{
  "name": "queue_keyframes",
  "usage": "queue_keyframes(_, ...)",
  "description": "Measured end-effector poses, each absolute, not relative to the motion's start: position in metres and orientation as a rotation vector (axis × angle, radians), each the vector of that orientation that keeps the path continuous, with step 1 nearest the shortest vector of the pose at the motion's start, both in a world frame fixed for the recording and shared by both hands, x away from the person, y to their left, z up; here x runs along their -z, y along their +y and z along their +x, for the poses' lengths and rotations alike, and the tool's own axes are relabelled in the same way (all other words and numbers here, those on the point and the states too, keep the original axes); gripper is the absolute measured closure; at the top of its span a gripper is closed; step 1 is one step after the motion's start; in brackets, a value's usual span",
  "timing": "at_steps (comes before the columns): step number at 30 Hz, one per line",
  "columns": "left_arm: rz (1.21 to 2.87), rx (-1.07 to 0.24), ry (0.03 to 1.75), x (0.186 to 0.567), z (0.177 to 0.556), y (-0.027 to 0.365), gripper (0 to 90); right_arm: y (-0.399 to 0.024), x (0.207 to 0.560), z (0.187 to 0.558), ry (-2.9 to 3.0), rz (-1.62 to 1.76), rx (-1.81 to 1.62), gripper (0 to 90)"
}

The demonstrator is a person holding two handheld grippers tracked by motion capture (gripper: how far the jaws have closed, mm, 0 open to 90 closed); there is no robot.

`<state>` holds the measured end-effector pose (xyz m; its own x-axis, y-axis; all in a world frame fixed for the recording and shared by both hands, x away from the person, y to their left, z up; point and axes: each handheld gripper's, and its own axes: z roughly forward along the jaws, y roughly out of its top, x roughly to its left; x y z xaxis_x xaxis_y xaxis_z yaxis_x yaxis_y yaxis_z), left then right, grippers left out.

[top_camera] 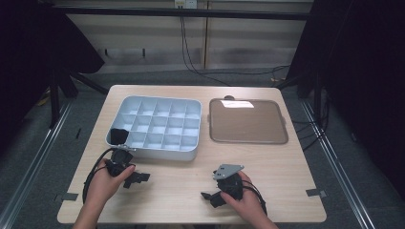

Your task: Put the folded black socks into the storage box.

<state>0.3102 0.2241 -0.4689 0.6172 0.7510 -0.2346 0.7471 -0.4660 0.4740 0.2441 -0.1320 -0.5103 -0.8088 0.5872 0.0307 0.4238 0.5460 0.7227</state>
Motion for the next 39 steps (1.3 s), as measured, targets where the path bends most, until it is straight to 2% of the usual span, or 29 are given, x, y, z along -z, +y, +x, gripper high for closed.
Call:
queue_keyframes(19,2.300,-0.032,1.132,0.482,0.304,0.223,21.3,-0.132,0.510,0.244,2.567,0.849,-1.114,12.1)
queue_keyframes(39,2.267,-0.164,1.026,0.491,0.291,0.225,16.8,-0.132,0.510,0.244,2.567,0.849,-1.112,12.1)
